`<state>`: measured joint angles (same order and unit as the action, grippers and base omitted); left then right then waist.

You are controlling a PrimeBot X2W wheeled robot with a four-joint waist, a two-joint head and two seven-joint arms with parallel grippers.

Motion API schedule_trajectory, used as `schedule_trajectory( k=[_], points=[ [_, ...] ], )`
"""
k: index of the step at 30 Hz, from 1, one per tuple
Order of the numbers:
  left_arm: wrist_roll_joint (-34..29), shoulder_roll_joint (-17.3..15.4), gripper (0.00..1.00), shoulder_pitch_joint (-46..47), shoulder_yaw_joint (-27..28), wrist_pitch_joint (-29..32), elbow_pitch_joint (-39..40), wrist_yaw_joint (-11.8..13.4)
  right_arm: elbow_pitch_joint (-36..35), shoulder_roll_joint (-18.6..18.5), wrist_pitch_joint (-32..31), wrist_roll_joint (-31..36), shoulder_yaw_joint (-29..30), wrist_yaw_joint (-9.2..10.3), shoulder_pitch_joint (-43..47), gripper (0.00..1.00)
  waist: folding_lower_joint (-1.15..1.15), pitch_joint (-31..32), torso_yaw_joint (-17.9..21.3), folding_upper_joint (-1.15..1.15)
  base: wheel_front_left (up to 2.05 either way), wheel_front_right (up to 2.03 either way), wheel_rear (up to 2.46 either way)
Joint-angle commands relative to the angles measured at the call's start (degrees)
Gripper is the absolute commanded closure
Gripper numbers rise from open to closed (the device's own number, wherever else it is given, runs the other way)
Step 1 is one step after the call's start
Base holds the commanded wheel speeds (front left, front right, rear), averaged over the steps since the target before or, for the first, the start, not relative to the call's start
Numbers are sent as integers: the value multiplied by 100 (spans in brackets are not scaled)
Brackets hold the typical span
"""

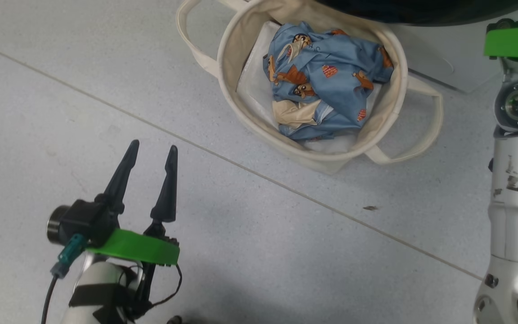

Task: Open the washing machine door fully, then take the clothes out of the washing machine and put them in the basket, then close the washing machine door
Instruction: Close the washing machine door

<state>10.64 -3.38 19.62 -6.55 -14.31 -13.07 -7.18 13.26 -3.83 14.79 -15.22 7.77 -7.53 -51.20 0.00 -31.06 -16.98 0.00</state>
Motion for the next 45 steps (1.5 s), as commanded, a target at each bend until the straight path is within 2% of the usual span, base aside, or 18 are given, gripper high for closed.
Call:
schedule_trajectory(
  k=[1, 5, 11, 20, 21, 26, 32, 37, 38, 39, 45],
  points=[
    [36, -86, 0, 81, 176, -69, 161, -31, -221, 95, 21, -39, 49, 4, -217, 100, 0, -28, 3, 0, 0, 0, 0],
    [39, -86, 0, 127, 188, -69, 177, -31, -239, 95, 21, 2, 115, 4, -249, 100, 0, -98, 21, 0, 0, 0, 0],
    [9, -98, 0, 133, 237, -69, 148, -31, -357, 95, 21, 1, -119, 4, -45, 100, 0, 50, 112, 0, 0, 0, 0],
    [31, -72, 0, -31, 458, -69, 94, -31, -687, 95, 21, 184, -820, 4, 870, 100, 0, 680, 318, 0, 0, 0, 0],
    [38, -63, 0, -105, 526, -69, 159, -31, -725, 95, 21, 345, -1082, 4, 1168, 100, 0, 871, 400, 0, 0, 0, 0],
    [-81, -99, 0, -391, 695, -69, 241, -31, -860, 95, 21, 615, -1563, 4, 1873, 100, 0, 1298, 642, 0, 0, 0, 0],
    [-204, -114, 0, -659, 884, -69, 336, -31, -960, 95, 21, 541, -1585, 4, 2629, 100, 0, 1717, 882, 0, 0, 0, 0],
    [-328, -179, 0, -906, 824, -69, 385, -31, -971, 95, 21, 301, -1345, 4, 3289, 100, 0, 1971, 1114, 0, 0, 0, 0],
    [-332, -188, 0, -935, 823, -69, 418, -31, -966, 95, 21, 250, -1266, 4, 3391, 69, 0, 1986, 1156, 0, 0, 0, 0],
    [-324, -191, 0, -968, 829, -69, 436, -31, -963, 95, 21, 224, -1175, 4, 3484, 0, 0, 2008, 1196, 0, 0, 0, 0],
    [-291, -261, 0, -1132, 843, -69, 426, -31, -828, 95, 21, 50, -760, 4, 3849, 0, 0, 2083, 1445, 0, 0, 0, 0]
  ],
)
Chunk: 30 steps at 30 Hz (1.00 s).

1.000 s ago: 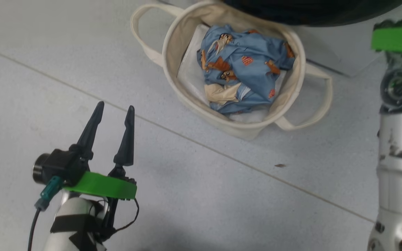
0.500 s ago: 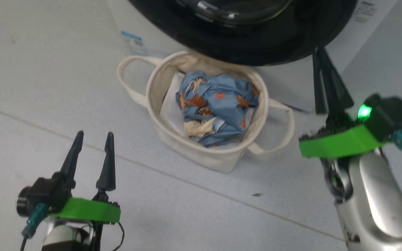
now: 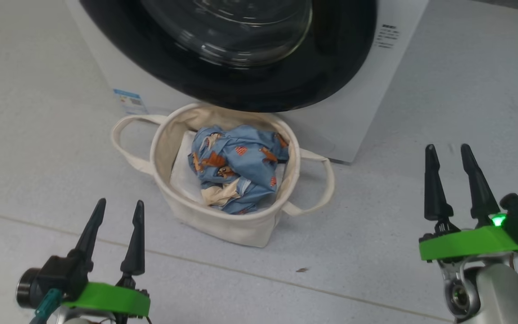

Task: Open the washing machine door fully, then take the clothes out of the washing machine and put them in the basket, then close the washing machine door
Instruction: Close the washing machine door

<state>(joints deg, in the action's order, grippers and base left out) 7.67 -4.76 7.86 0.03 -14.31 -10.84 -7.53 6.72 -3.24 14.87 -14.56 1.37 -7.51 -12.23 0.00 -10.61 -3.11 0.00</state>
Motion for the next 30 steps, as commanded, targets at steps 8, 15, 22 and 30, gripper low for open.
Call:
schedule_trajectory(
  k=[8, 15, 22, 30],
  points=[
    [50, -165, 0, -111, 224, -69, 170, 4, 326, 36, 13, -264, 138, 2, 133, 0, 0, 248, 283, 0, 0, 0, 0],
    [128, -210, 0, -190, 93, -69, 148, 4, 403, 36, 13, -138, 128, 2, 191, 0, 0, 271, 409, 0, 0, 0, 0],
    [139, -221, 0, -260, -43, -69, 61, 4, 390, 36, 13, 105, 65, 2, 266, 0, 0, 314, 467, 0, 0, 0, 0],
    [55, -265, 0, -272, -99, -69, -34, 4, 303, 36, 13, 189, 76, 2, 343, 0, 0, 360, 458, 0, 0, 0, 0]
  ],
)
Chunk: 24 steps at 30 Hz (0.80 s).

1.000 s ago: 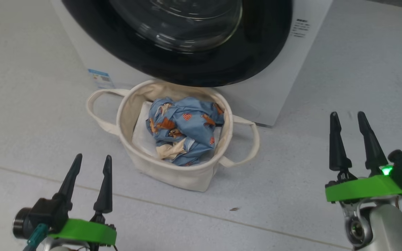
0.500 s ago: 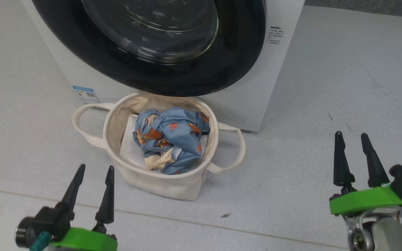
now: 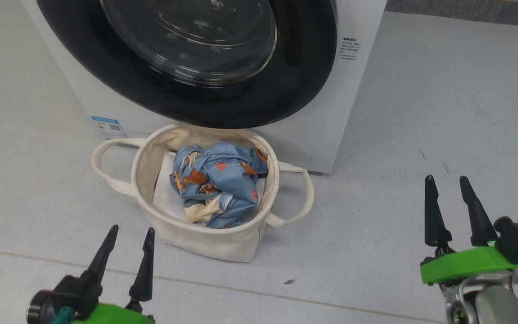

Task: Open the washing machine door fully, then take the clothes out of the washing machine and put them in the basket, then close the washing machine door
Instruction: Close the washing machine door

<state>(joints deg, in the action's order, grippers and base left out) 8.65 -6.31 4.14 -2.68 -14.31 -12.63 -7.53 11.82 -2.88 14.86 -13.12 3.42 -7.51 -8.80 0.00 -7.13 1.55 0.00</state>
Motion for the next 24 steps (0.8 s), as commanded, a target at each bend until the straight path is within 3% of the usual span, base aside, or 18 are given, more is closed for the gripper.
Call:
schedule_trajectory(
  k=[1, 24],
  points=[
    [-42, -110, 0, 99, 171, -69, 145, 4, -207, 1, 14, 45, -129, 2, 0, 0, 0, 12, -8, 0, 0, 0, 0],
    [-295, 37, 0, 219, 269, -69, -152, 96, -199, 1, 14, 102, -207, 2, -4, 0, 0, 3, -26, 0, 0, 0, 0]
  ],
)
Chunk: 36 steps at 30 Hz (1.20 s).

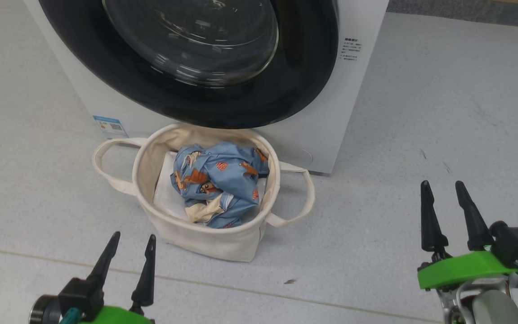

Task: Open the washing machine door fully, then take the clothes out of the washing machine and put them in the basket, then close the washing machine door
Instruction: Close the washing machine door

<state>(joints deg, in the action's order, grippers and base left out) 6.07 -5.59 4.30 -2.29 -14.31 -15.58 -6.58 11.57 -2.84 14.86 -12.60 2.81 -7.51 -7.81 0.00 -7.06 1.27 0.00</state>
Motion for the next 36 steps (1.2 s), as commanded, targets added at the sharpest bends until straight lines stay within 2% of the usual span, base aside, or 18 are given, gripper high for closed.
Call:
schedule_trajectory(
  k=[1, 14, 36],
  points=[
    [-38, -32, 0, 201, 233, -69, 150, -2, -185, -4, 14, 49, -151, 2, -106, 0, 0, -8, 4, 0, 0, 0, 0],
    [-37, 8, 0, 158, 340, -69, 142, -23, -555, -4, 14, -1, -409, 2, -32, 0, 0, 35, 63, 0, 0, 0, 0],
    [-116, 88, 0, 2, 422, -69, 82, -43, -371, -4, 14, -5, -630, 2, 128, 0, 0, 352, 117, 0, 0, 0, 0]
  ],
)
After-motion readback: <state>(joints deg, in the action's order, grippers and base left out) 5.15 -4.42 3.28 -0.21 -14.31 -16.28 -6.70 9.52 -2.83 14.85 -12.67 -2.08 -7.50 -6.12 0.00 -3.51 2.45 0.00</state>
